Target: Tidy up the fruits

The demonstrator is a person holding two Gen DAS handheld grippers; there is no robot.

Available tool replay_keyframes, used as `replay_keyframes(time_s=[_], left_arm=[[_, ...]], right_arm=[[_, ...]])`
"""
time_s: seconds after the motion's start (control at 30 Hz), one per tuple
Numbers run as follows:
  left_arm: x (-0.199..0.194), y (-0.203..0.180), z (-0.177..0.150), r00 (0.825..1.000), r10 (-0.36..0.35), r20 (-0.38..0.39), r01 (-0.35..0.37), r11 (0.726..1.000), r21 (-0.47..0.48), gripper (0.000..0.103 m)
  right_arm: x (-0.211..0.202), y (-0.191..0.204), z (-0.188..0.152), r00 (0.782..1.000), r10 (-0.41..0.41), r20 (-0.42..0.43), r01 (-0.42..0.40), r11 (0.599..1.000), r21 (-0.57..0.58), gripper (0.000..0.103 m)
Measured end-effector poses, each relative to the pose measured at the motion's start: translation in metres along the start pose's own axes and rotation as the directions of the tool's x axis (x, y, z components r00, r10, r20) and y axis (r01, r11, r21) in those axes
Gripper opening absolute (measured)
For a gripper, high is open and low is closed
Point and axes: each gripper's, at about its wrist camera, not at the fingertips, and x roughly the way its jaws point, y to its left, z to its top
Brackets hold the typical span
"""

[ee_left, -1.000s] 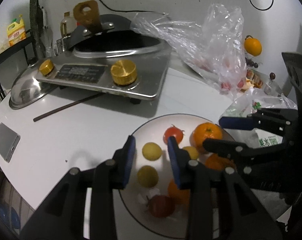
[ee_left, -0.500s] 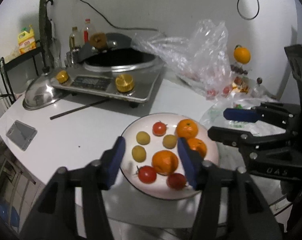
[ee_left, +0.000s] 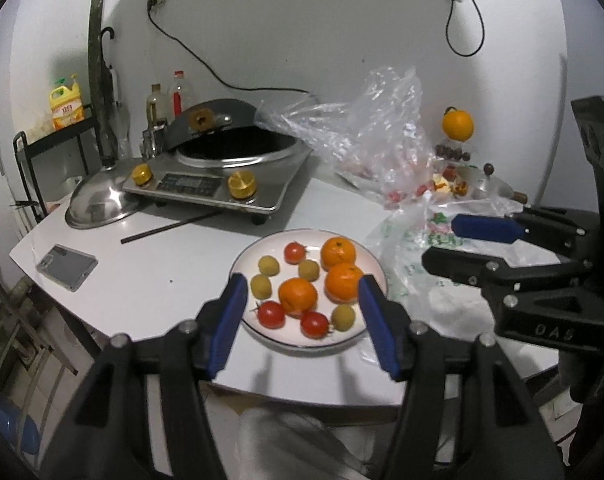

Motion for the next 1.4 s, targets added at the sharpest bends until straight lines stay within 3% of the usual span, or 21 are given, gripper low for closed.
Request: replay_keyframes(time_s=[0.53,0.87,0.93,1.0,1.03,1.23,1.4], left_arm=[[-0.062,-0.040,-0.012,0.997,-0.002,0.076,-0.001,0.999,0.037,0.064],[-0.114,-0.067,-0.001,0.984,-0.002,0.179,-0.010,0.998,0.064,0.070],[-0.125,-0.070,0.004,0.980,0.000,0.200,-0.012,0.998,0.060,0.072],[-0.134,-0.073,0.008,0.975,0.002,0.223,-0.016,0.998,0.062,0.089],[-0.139,-0.075,0.010,0.972,0.004,0.235,-0.020,0.998,0.064,0.091],[-0.169,-0.083,0.023,0.951,0.014,0.308,-0.038,0.997,0.073,0.092],[-0.196,-0.092,0.037,0.923,0.019,0.384,-0.057,0.995,0.088,0.092]], right_arm=[[-0.072,0.004,-0.027,0.995,-0.031,0.096,0.030,0.999,0.010,0.050],[-0.133,0.003,-0.031,0.975,-0.066,0.210,0.064,0.998,0.016,0.050],[-0.146,0.003,-0.030,0.969,-0.071,0.236,0.069,0.997,0.016,0.050],[-0.159,0.002,-0.028,0.962,-0.079,0.261,0.077,0.997,0.018,0.050],[-0.164,0.002,-0.027,0.959,-0.082,0.272,0.080,0.997,0.021,0.052],[-0.200,0.004,-0.020,0.932,-0.104,0.348,0.102,0.995,0.024,0.056],[-0.227,0.006,-0.013,0.908,-0.116,0.403,0.116,0.993,0.025,0.063]])
